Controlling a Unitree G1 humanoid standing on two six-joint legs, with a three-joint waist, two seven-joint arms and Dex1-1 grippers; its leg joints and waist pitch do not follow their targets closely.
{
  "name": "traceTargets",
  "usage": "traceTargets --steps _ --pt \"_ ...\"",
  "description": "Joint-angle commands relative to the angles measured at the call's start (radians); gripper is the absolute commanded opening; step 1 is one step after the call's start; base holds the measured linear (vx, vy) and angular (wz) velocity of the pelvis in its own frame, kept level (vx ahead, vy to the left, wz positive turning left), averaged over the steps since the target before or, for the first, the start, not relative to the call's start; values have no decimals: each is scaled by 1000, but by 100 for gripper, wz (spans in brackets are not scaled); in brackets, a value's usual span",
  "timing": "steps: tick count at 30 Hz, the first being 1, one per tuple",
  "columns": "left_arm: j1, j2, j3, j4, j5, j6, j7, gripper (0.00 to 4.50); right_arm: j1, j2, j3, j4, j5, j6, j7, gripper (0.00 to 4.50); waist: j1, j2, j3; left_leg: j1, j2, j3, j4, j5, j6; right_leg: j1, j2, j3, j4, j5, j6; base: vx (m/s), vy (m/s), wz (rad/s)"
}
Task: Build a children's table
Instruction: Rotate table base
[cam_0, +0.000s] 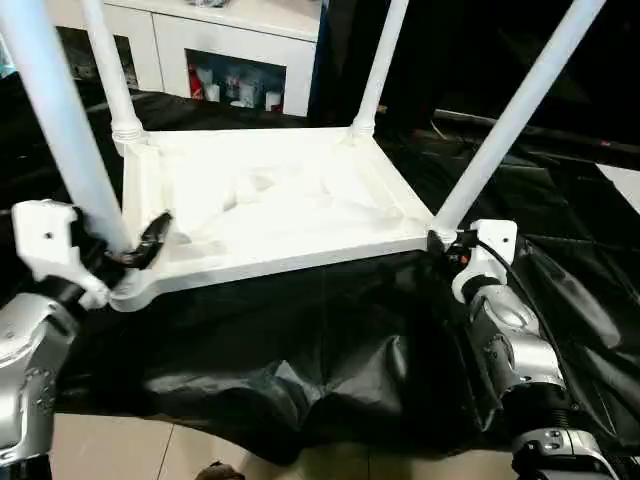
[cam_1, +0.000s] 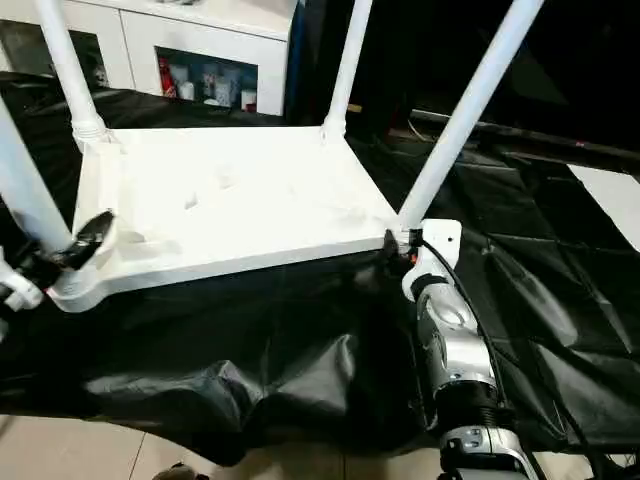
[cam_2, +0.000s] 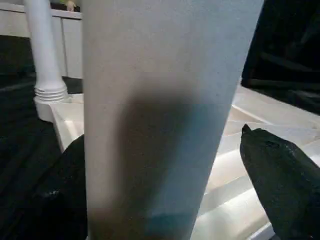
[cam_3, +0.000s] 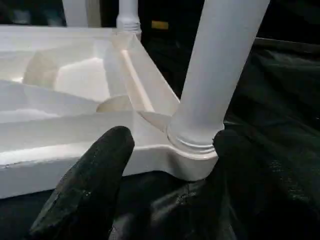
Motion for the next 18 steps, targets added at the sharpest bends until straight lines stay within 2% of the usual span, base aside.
traceTargets --steps 1,2,3,4,6,7,8,9,11,13,15,16,18 --pt "-9 -5 -51 -9 -31 26 -44 447 1 -7 12 14 -26 43 -16 312 -5 26 -43 37 57 -36 -78 -371 -76 14 -80 58 -90 -292 -79 0 0 0" --pt "-9 -6 -52 -11 -34 27 -47 447 0 -7 14 18 -28 47 -16 312 -6 21 -43 36 57 -36 -78 -375 -77 14 -80 57 -92 -302 -78 0 0 0" --pt "-3 -4 -55 -24 -50 36 -64 447 -11 -8 27 37 -37 56 -13 312 -4 24 -43 39 58 -36 -77 -387 -79 12 -83 58 -93 -322 -77 0 0 0" --pt "10 3 -62 -45 -75 49 -92 447 -30 -7 43 67 -47 68 -8 312 -6 17 -42 38 57 -37 -77 -393 -79 13 -83 56 -94 -338 -78 0 0 0" --pt "16 6 -65 -55 -86 56 -103 447 -38 -6 49 79 -52 70 -6 312 -4 21 -42 39 58 -37 -77 -400 -82 8 -85 58 -96 -349 -75 0 0 0" --pt "19 8 -67 -60 -91 60 -109 447 -43 -5 51 84 -54 69 -5 312 -6 22 -42 37 59 -38 -78 -398 -85 11 -84 58 -93 -341 -78 0 0 0" --pt "48 24 -77 -95 -130 88 -153 447 -64 1 63 110 -58 68 6 312 -6 12 -42 36 59 -37 -79 -394 -83 12 -83 57 -94 -337 -76 0 0 0" --pt "55 29 -80 -103 -138 94 -163 447 -68 2 65 114 -59 68 9 312 -7 16 -43 31 59 -39 -79 -380 -84 16 -86 57 -88 -322 -85 0 0 0" --pt "77 43 -87 -128 -162 111 -195 447 -82 7 72 128 -63 71 20 312 -7 14 -42 33 59 -35 -79 -361 -81 13 -83 58 -87 -303 -84 0 0 0" --pt "109 64 -98 -168 -196 140 -236 447 -108 14 87 164 -72 68 37 312 -8 -2 -42 30 60 -34 -78 -357 -77 16 -84 58 -87 -315 -83 0 0 0" --pt "128 77 -103 -201 -229 167 -261 447 -131 19 100 201 -78 60 48 312 -9 8 -41 33 59 -34 -78 -355 -82 12 -83 58 -86 -317 -90 0 0 0" --pt "139 85 -107 -234 -267 193 -277 447 -149 24 111 229 -85 52 56 312 -11 9 -40 35 60 -34 -78 -364 -91 10 -82 58 -83 -310 -95 0 0 0" --pt "140 86 -107 -239 -273 197 -280 447 -151 24 113 233 -85 50 57 312 -9 7 -39 37 61 -33 -78 -373 -99 9 -82 59 -84 -308 -96 0 0 0"
